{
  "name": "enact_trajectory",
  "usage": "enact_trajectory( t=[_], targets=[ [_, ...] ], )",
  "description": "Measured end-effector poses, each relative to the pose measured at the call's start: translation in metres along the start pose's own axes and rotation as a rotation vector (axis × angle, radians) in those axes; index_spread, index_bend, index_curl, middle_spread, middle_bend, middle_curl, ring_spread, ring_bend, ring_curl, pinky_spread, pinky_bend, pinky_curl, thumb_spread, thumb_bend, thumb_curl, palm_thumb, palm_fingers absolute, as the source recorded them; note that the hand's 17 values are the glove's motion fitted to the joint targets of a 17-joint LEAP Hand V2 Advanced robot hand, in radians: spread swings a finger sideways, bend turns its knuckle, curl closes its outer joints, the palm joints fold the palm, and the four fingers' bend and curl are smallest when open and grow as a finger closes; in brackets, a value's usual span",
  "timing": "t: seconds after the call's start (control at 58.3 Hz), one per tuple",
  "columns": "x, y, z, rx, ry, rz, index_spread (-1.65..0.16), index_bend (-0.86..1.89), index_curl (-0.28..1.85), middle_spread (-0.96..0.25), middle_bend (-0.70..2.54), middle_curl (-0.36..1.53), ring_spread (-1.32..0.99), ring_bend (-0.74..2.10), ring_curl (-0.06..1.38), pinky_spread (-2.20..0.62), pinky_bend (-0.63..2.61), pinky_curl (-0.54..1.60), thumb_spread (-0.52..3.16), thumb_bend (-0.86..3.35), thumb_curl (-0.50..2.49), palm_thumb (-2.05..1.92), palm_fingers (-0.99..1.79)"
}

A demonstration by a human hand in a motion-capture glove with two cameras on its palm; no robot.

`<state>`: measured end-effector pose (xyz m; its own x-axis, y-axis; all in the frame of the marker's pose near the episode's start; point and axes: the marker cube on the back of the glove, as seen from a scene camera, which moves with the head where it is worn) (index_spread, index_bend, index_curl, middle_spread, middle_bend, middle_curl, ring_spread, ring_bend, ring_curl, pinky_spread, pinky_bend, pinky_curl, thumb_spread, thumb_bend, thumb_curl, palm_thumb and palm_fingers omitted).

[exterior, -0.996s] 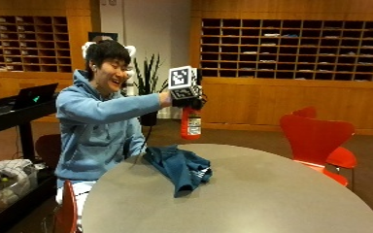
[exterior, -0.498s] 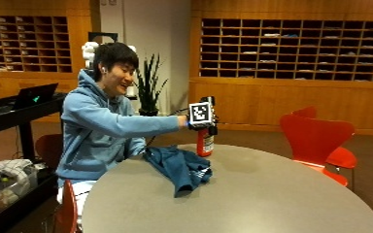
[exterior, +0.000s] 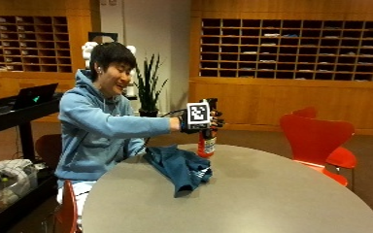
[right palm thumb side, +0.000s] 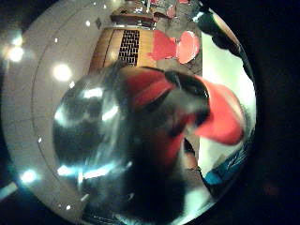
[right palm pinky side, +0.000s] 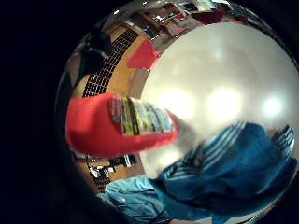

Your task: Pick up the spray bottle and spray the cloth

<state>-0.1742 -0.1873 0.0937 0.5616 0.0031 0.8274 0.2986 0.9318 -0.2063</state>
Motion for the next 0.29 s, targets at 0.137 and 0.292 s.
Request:
enact_trajectory(
  t=[0.137, 0.292],
  targets=[
    [0.009, 0.020, -0.028, 0.036, -0.015, 0.010, -0.33, 0.07, 0.29, -0.12, 0.24, 0.38, -0.10, 0.36, 0.36, 0.00, 0.45, 0.38, 0.79, -0.05, 0.51, 0.67, 0.54],
    [0.010, 0.039, -0.064, 0.135, -0.061, 0.007, -0.34, 0.09, 0.25, -0.12, 0.23, 0.38, -0.09, 0.36, 0.35, 0.04, 0.45, 0.38, 0.83, -0.04, 0.46, 0.65, 0.50]
  ],
)
